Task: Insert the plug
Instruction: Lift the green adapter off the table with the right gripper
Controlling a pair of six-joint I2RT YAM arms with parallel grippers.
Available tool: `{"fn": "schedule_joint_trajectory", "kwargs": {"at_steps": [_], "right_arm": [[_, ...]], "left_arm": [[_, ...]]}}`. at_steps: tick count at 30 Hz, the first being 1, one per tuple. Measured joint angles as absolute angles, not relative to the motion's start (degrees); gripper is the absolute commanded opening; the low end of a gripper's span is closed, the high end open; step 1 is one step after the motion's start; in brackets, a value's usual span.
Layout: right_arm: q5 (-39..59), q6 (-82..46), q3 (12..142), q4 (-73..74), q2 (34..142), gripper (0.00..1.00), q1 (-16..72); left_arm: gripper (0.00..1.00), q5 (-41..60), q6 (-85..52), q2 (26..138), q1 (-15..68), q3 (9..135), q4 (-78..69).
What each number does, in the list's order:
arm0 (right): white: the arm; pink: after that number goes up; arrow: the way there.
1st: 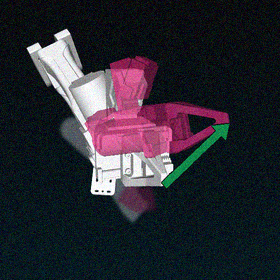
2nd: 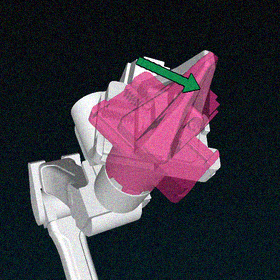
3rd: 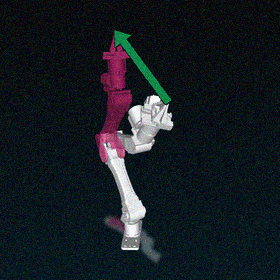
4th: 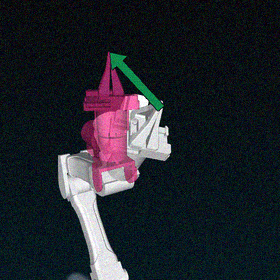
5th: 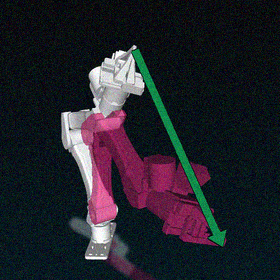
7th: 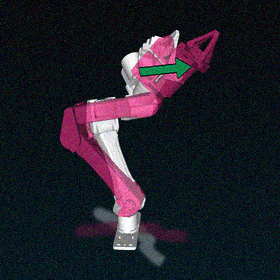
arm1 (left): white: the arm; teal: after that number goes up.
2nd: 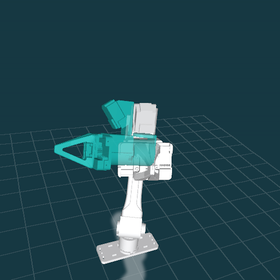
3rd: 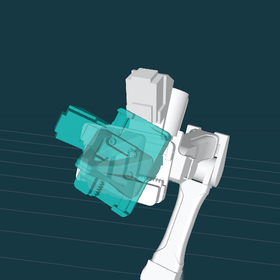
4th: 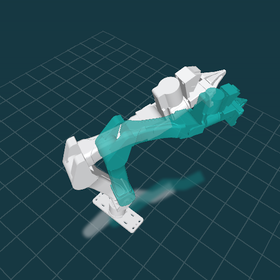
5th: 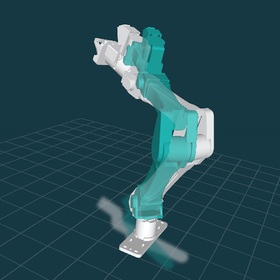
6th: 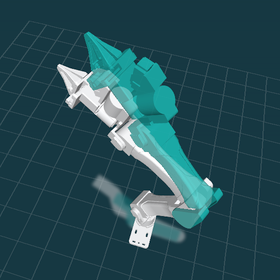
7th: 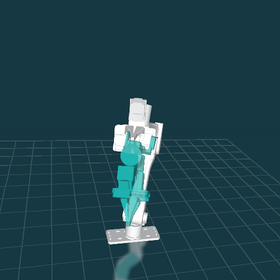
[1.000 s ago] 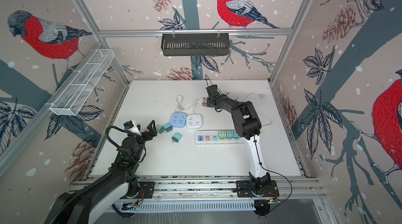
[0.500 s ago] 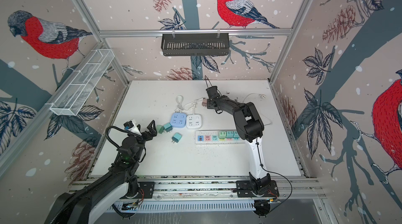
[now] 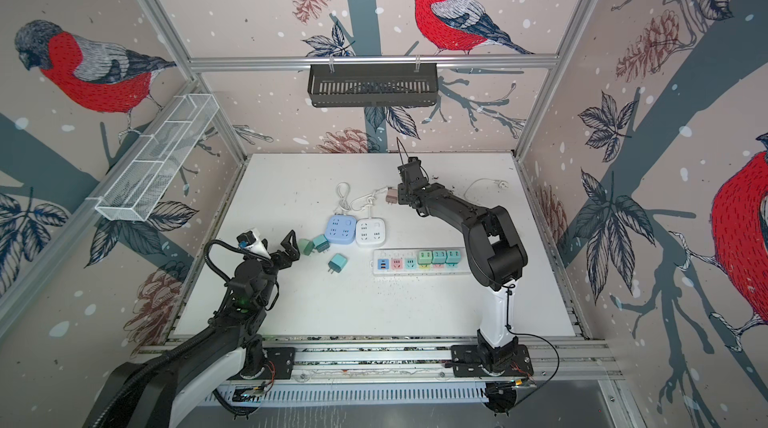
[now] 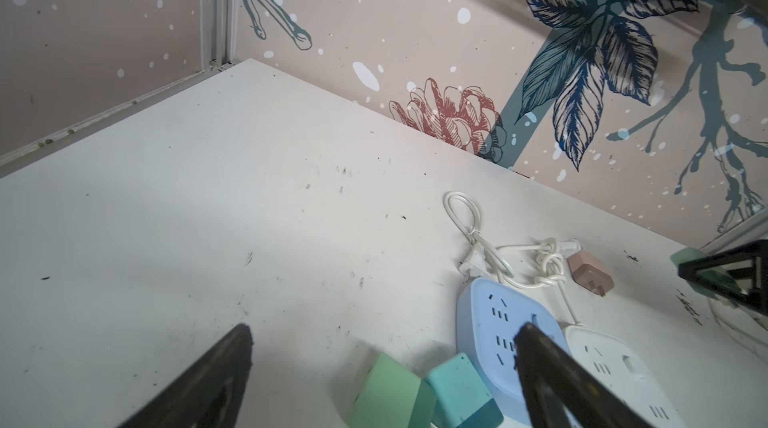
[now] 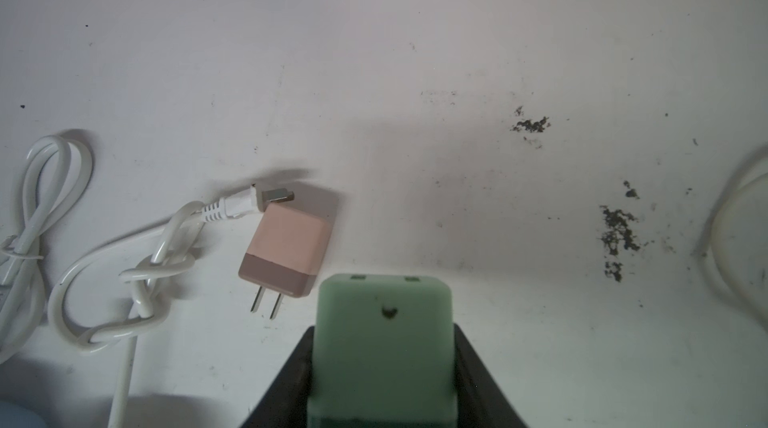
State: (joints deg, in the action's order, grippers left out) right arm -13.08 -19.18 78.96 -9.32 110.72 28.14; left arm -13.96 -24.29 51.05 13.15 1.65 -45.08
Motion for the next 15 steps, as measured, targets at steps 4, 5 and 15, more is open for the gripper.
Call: {"fn": "schedule_joint_trajectory", "kwargs": {"at_steps": [4, 5, 15], "right_arm": [[-13.50, -15.38, 73.14, -3.29, 105.23, 0.29, 28.03], [-13.32, -14.52, 71.77, -1.54, 104.01, 0.29, 27.90], [-6.68, -7.01, 54.87, 18.31, 88.77, 0.28, 27.51]], "left_arm": [[0.97, -15.57, -24.75, 51.46, 13.15, 2.94, -44.77], [0.94, -15.73, -24.86, 51.46, 13.15, 2.98, -44.73], [0.93, -15.35, -24.05, 46.15, 13.15, 7.64, -37.45]]}}
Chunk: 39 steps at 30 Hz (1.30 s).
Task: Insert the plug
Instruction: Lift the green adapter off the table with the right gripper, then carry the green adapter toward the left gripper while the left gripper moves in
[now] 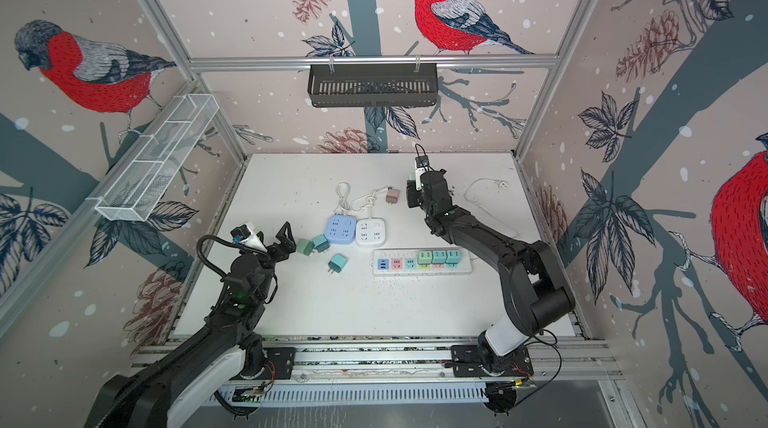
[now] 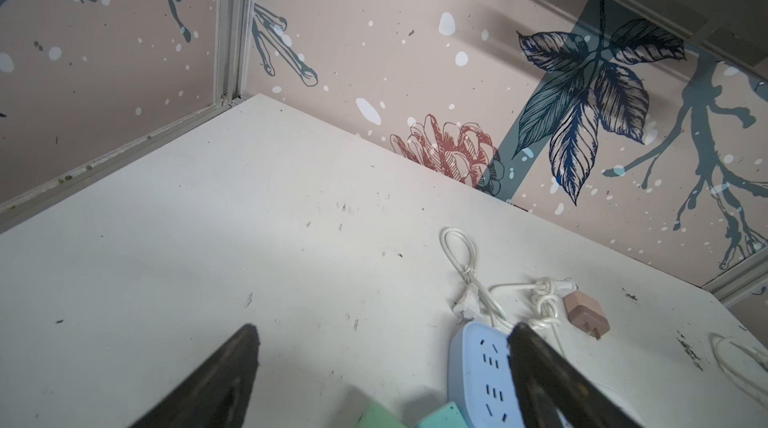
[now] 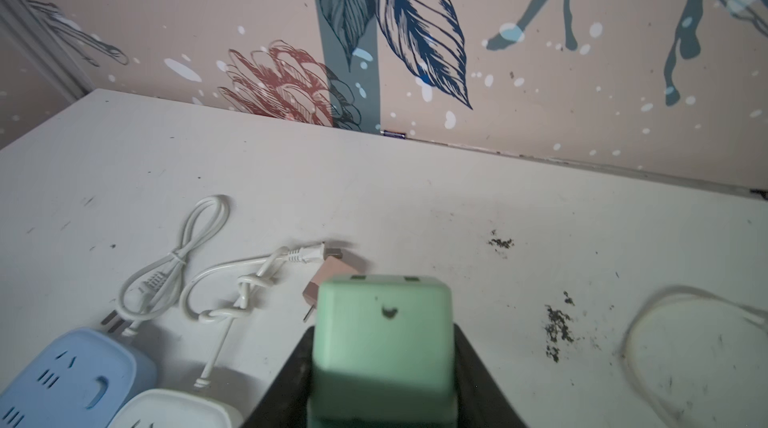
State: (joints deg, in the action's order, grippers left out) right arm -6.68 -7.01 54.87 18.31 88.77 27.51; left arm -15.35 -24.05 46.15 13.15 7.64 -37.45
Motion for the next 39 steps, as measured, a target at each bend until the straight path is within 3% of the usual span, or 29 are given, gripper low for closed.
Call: {"fn": "schedule_joint_trajectory", "kwargs": {"at_steps": [12, 23, 32, 39], "right_arm": [[-0.89, -0.08, 36.53, 33.21, 73.78, 0.25, 34.33], [-0.45, 3.68, 23.33, 42.81, 60.55, 0.26, 41.69], [6.74, 12.45, 13.04, 47.86, 49.91, 0.23, 45.71], [9.19, 17.41, 9.37, 49.43, 43.70, 0.24, 47.77]], "left_arm": [[0.89, -7.60, -24.08, 32.36, 13.15, 15.44, -17.23], [0.84, 7.66, -23.57, 33.06, 13.17, 18.90, -17.78], [0.79, 24.51, -24.77, 34.28, 13.23, 20.71, -19.92], [0.76, 31.40, -26.11, 34.50, 17.65, 20.60, -22.79]]}}
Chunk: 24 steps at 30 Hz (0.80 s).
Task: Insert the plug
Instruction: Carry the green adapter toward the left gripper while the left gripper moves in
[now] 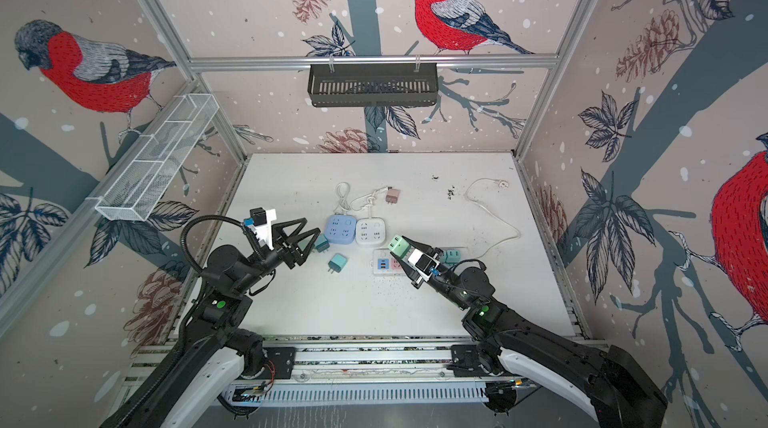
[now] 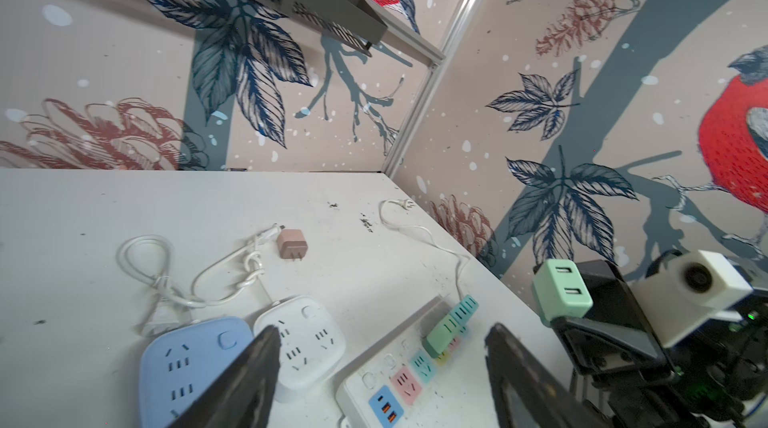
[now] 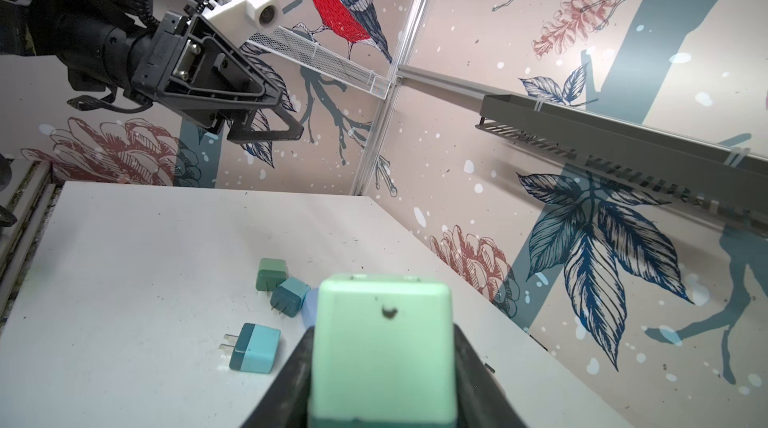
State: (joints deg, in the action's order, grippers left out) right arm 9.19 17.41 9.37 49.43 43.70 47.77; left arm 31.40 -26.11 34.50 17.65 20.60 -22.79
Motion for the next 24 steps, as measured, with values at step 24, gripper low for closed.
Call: {"fn": "schedule_joint_trajectory", "kwargs": {"at_steps": [24], "right_arm": [[5.48, 31.66, 5.52, 49.89, 44.25, 0.21, 57.12]], "left_arm": [[0.70, 22.85, -16.78, 48.75, 47.33, 29.32, -18.94]]}}
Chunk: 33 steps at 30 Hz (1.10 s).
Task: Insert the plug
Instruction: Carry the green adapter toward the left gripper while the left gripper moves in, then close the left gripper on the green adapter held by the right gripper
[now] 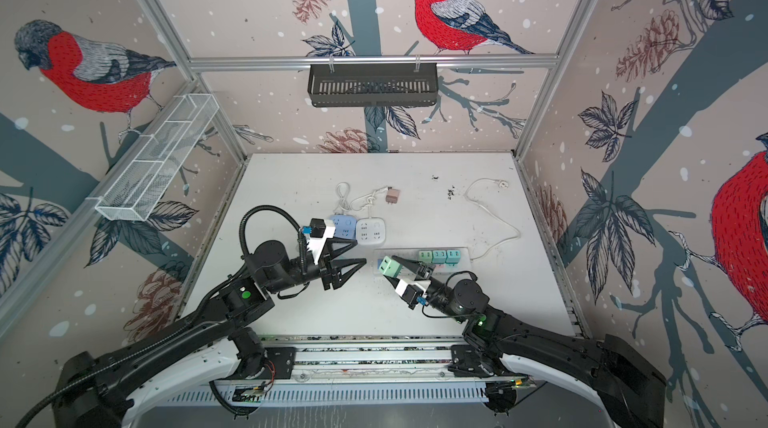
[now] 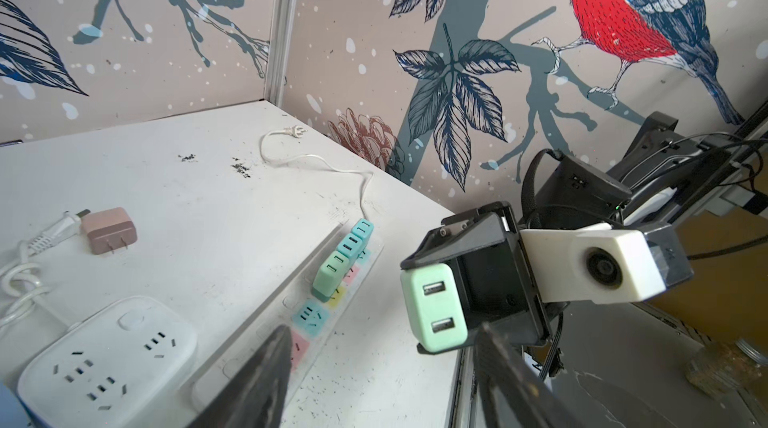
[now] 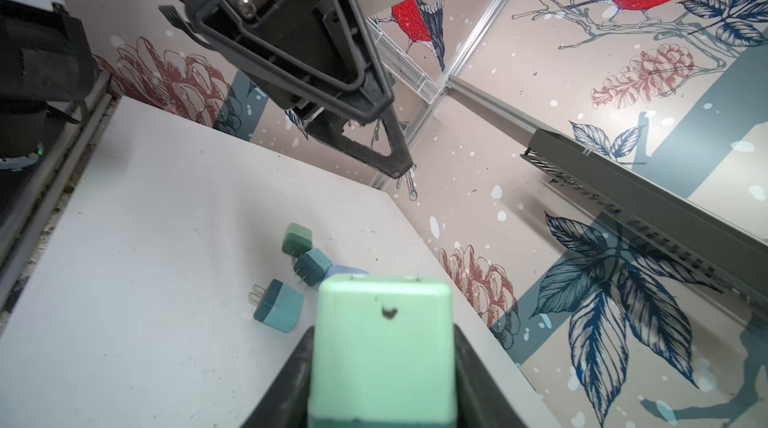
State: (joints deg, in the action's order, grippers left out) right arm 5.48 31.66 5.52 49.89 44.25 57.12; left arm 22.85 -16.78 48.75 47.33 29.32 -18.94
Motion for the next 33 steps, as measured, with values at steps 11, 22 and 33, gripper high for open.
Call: {"fn": "schedule_joint_trajectory", "kwargs": {"at_steps": [11, 22, 33], "right_arm": [[2.61, 33.19, 5.91, 52.62, 46.30, 0.21, 58.52], [1.13, 34.52, 6.70, 53.91, 48.82, 0.21, 59.81], [-0.78, 35.97, 6.90, 54.04, 50.89, 0.21, 61.12]], "left_arm": [[0.70, 23.29, -16.08, 56.88, 52.23, 31.73, -19.05], [0.58, 22.24, -15.07, 62.00, 55.31, 34.92, -19.05], [0.43, 20.95, -14.98, 65.21, 55.70, 37.12, -18.85]]}}
